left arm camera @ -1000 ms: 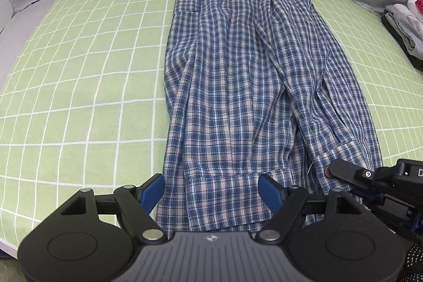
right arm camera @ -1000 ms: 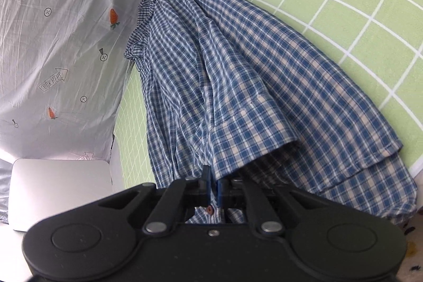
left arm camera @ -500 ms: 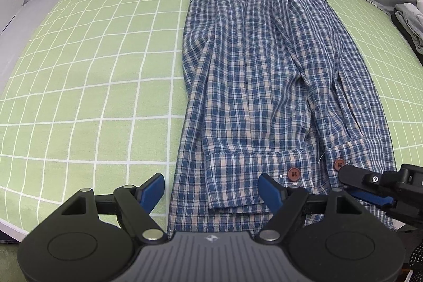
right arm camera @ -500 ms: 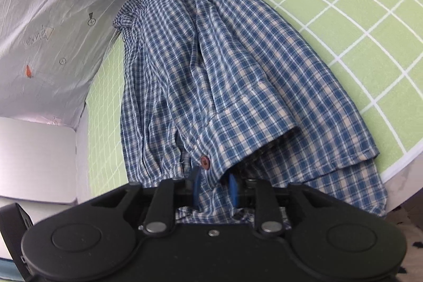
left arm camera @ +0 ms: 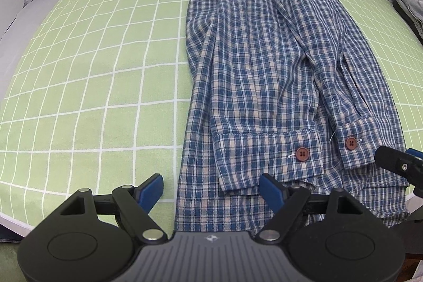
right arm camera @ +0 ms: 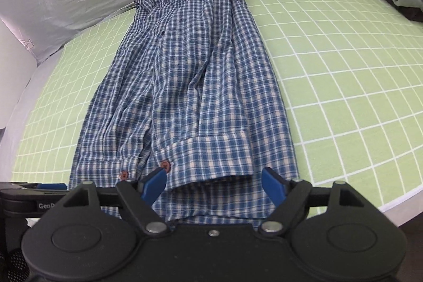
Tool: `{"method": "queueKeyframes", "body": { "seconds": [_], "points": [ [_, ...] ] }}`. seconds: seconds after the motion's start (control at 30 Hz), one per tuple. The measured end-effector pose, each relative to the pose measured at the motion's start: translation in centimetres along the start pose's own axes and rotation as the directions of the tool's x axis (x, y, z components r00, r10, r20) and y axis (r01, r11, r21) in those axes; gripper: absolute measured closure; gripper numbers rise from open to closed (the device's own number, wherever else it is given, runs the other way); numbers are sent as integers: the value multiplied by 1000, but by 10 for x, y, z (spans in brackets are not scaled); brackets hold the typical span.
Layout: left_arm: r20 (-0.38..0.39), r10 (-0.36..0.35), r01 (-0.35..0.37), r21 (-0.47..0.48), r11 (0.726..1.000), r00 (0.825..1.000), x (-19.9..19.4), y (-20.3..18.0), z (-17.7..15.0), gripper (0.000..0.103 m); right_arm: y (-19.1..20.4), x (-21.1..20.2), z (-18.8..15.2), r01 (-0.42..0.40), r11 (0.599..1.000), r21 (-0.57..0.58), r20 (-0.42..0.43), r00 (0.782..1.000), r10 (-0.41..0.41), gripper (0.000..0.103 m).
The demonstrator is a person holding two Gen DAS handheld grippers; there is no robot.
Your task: Fold clothes
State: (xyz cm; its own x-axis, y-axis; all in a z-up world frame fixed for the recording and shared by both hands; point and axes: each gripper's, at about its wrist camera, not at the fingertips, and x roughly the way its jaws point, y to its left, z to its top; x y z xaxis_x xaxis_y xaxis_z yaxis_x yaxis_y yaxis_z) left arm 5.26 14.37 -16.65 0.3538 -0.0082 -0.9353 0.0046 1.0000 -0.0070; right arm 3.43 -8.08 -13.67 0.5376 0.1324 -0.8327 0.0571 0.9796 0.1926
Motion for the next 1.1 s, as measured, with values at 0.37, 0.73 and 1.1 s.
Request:
{"method": "queueKeyframes", "body": {
  "seconds": [0.37,0.73,1.1],
  "points": [
    [-8,8,-7,57,998,1000,-2,-1,-16,19,-37,10,-9,154,988,23,-31,988,-153,16],
    [-19,-22,23,61,998,1000,-12,-2,-25,27,-40,9,-19,73,997,31,-73,995,-70,47],
    [11,-62,62,-11,998,998,-28,6,-12,100,-46,-2,-10,-8,999,45,-42,999,9,100]
  ]
}}
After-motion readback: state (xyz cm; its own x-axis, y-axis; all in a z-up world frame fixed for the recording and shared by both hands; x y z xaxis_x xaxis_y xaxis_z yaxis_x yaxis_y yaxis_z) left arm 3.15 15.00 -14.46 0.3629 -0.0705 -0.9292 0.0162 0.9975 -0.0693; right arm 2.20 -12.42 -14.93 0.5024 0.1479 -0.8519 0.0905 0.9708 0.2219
